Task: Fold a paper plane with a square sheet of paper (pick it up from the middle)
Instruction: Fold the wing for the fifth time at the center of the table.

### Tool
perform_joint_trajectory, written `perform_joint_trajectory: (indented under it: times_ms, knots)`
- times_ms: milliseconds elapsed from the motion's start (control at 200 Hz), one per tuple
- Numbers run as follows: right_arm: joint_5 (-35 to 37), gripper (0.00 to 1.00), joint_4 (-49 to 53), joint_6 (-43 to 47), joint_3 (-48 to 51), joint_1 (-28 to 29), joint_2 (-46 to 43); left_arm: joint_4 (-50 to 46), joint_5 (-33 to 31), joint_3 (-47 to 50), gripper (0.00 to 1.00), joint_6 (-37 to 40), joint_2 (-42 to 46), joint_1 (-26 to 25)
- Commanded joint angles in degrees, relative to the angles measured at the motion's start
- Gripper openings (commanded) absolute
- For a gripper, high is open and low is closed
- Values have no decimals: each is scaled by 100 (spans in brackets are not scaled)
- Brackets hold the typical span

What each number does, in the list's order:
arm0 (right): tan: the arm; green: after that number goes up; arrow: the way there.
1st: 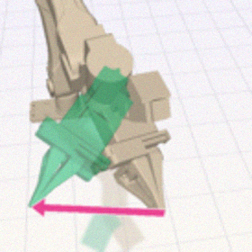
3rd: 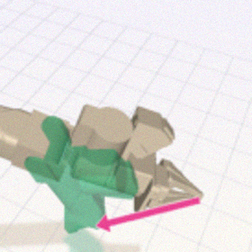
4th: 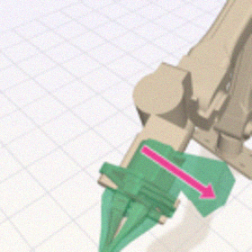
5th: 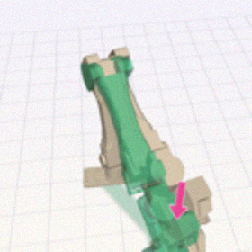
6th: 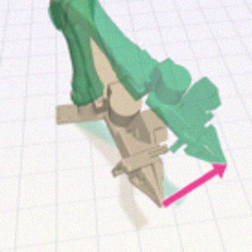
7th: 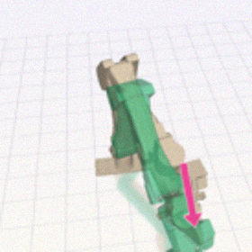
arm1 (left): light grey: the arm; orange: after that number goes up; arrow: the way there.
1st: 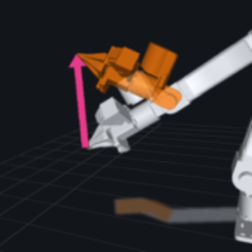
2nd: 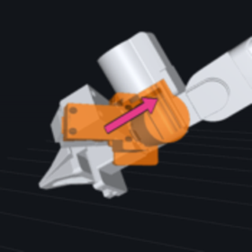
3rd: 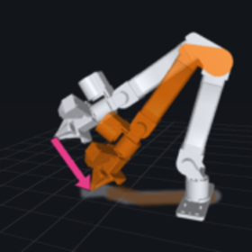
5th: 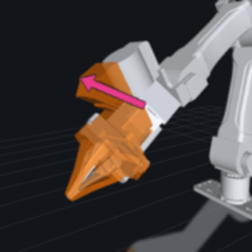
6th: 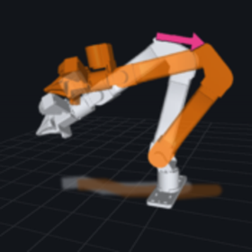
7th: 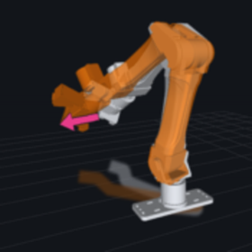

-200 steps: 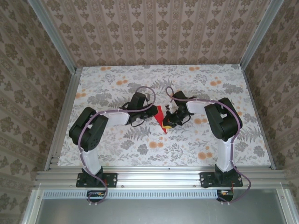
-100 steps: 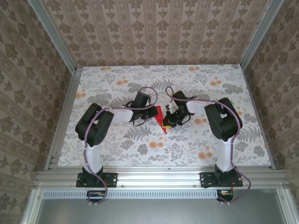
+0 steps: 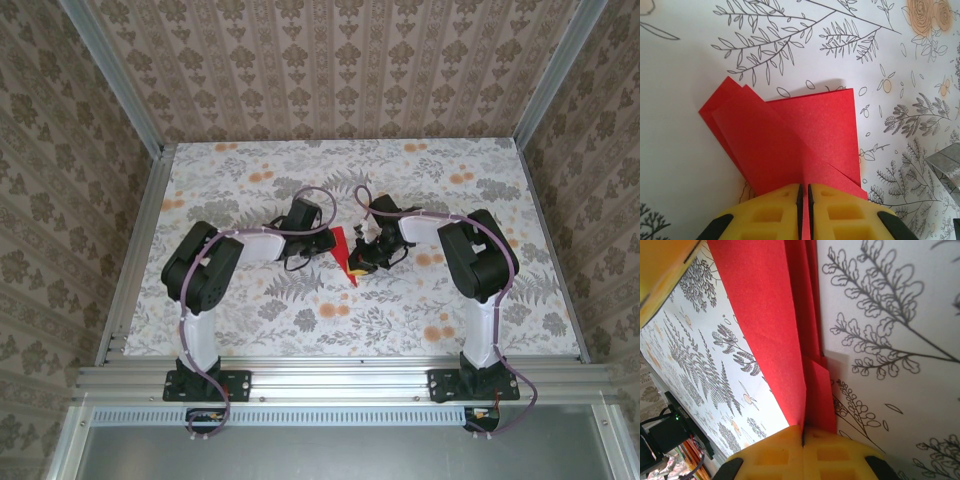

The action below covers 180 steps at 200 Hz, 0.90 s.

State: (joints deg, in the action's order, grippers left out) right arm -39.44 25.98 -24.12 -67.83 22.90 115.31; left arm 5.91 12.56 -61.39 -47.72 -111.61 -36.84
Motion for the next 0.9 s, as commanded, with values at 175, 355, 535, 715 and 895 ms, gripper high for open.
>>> perform_joint_trajectory:
  times_ms: [175, 355, 535, 715, 895]
  knots:
    - [999, 5, 444, 58, 206, 61, 493, -331, -35, -395, 15, 507, -274, 376]
    - [994, 5, 446, 70, 227, 66, 477, -463, 65, -642, 15, 692, -496, 523]
    - [989, 5, 443, 65, 224, 66, 472, -581, 42, -713, 15, 739, -623, 603]
    - [985, 6, 426, 56, 235, 66, 452, -596, -10, -619, 15, 763, -653, 673]
    - [983, 5, 426, 43, 235, 66, 466, -547, 274, -671, 16, 915, -336, 766]
